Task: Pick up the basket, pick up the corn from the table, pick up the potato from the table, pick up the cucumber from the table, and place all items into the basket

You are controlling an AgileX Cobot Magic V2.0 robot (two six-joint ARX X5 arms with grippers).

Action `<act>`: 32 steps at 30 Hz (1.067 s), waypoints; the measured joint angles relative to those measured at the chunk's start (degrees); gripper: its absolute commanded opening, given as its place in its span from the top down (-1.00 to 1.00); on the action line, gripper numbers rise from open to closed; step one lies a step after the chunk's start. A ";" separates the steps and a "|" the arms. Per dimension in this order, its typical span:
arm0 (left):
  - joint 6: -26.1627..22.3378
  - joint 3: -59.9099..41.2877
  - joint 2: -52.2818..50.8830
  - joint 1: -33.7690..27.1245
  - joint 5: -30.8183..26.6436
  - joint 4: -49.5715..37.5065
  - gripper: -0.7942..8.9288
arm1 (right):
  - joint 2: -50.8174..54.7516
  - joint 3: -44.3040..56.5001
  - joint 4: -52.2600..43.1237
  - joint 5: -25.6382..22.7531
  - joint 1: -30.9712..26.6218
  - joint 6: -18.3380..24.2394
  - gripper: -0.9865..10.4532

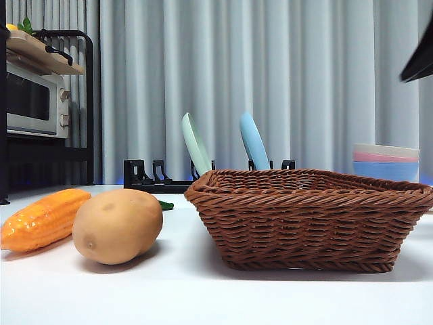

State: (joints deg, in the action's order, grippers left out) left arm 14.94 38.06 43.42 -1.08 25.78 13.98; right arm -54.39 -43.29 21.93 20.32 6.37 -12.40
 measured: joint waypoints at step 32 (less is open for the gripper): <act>-4.94 6.88 11.87 4.70 4.22 8.31 0.13 | -33.51 -7.50 5.16 6.67 2.56 7.06 0.59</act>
State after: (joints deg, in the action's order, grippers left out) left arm 10.00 44.95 55.29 3.62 30.00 22.28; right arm -87.90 -50.78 27.09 26.98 8.93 -5.34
